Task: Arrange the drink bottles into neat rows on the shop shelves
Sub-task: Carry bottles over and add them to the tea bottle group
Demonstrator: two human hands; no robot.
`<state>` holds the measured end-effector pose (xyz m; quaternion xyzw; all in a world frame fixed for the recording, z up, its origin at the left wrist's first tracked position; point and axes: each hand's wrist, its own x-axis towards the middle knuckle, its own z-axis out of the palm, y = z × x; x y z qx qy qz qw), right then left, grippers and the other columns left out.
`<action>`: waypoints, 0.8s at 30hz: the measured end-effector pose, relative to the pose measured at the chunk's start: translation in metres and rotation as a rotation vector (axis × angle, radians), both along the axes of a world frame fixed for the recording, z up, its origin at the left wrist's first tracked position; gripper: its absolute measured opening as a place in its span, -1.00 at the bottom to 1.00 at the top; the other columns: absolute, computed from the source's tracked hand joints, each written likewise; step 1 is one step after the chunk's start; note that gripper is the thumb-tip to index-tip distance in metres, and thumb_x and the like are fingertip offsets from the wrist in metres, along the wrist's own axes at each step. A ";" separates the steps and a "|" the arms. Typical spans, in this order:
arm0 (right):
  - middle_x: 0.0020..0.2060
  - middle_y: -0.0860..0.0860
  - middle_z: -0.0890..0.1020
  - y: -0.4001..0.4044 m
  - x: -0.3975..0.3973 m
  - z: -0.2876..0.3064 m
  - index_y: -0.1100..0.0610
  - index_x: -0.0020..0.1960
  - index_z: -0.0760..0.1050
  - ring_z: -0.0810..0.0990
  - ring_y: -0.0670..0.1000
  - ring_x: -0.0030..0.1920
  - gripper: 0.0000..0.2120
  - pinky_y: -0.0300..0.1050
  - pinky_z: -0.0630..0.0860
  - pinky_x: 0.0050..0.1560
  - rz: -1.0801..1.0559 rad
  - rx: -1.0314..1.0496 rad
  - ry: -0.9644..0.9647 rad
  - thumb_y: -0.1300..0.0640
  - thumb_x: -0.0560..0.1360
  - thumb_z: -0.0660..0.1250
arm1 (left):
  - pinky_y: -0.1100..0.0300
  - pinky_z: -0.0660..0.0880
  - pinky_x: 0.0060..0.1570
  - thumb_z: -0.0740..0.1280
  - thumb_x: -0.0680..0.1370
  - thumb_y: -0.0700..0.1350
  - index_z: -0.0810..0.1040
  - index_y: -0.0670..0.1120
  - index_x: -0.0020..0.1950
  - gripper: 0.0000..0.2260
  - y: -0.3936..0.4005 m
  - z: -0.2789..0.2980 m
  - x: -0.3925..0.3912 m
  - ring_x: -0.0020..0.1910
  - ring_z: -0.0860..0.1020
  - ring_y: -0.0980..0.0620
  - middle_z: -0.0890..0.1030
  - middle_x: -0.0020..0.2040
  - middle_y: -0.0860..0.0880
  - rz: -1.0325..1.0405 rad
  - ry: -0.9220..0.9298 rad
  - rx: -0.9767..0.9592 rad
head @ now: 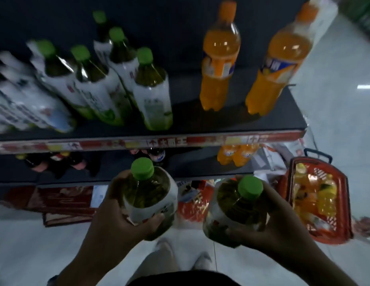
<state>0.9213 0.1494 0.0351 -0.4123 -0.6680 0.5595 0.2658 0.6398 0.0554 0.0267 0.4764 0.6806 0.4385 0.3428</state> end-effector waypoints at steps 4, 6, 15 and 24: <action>0.13 -0.17 0.58 0.023 -0.022 0.020 -0.24 0.24 0.44 0.59 -0.07 0.16 -0.26 -0.14 0.62 0.02 -0.016 0.100 0.035 -0.27 0.11 0.59 | 0.27 0.56 -0.01 0.55 0.12 0.27 0.39 0.43 0.21 -0.30 0.018 0.018 -0.015 0.14 0.55 0.28 0.56 0.15 0.32 0.062 0.004 0.099; 0.15 -0.14 0.56 0.037 -0.034 0.024 -0.20 0.26 0.42 0.58 -0.06 0.17 -0.24 -0.06 0.63 0.04 -0.022 0.161 0.011 -0.31 0.12 0.57 | 0.21 0.57 0.02 0.56 0.14 0.24 0.41 0.29 0.25 -0.29 0.032 0.023 -0.024 0.14 0.56 0.25 0.57 0.15 0.29 0.083 -0.009 0.133; 0.17 -0.09 0.58 0.110 -0.119 0.037 -0.07 0.33 0.39 0.58 -0.07 0.18 -0.13 0.08 0.59 0.10 -0.115 0.332 -0.026 -0.34 0.10 0.54 | 0.40 0.53 -0.04 0.61 0.18 0.04 0.40 0.16 0.31 -0.26 0.085 0.029 -0.092 0.12 0.57 0.26 0.59 0.13 0.26 0.089 -0.062 0.192; 0.21 -0.05 0.52 0.137 -0.190 0.019 -0.06 0.34 0.36 0.53 -0.02 0.23 -0.24 0.06 0.57 0.14 -0.086 0.366 0.007 -0.14 0.21 0.55 | 0.47 0.51 -0.07 0.58 0.22 0.08 0.37 0.23 0.25 -0.33 0.120 0.028 -0.119 0.13 0.56 0.33 0.57 0.12 0.36 0.009 -0.088 0.207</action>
